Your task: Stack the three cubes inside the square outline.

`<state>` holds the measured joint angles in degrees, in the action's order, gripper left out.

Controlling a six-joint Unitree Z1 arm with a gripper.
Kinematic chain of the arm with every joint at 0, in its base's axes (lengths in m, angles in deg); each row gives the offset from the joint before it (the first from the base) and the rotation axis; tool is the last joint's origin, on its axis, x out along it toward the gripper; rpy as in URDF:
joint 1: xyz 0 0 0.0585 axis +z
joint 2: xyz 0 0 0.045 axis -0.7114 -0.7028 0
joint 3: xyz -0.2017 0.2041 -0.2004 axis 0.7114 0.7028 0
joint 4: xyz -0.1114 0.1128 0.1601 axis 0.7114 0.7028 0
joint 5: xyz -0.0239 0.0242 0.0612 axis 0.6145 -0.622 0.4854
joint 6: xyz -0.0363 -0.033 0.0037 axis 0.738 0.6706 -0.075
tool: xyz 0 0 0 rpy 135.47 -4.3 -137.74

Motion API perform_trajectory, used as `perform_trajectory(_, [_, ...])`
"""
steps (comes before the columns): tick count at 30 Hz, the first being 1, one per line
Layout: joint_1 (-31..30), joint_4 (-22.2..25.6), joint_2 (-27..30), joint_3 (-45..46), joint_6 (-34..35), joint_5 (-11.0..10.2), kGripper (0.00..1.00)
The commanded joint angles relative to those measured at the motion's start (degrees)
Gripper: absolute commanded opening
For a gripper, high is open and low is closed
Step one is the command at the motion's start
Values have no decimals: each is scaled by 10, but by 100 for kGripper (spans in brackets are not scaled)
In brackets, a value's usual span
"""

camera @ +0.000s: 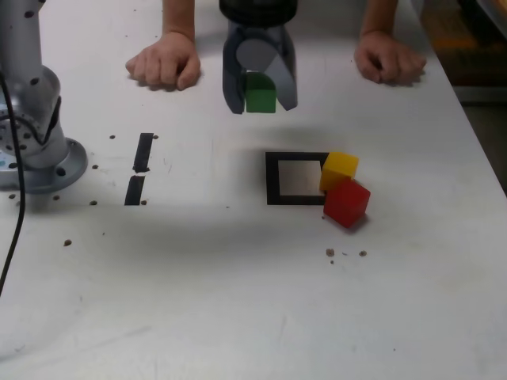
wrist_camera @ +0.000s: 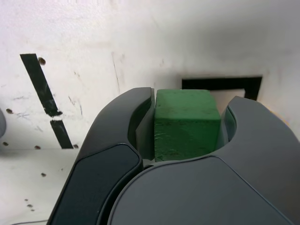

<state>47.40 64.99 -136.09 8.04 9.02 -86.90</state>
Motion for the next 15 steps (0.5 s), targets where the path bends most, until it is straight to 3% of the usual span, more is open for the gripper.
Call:
perform_trajectory(1, [17, -23, 3, 25, 2, 5, 20])
perform_trajectory(7, [55, -72, -4, 73, -1, 16, 22])
perform_trajectory(15, [74, -89, -10, 86, -13, 17, 25])
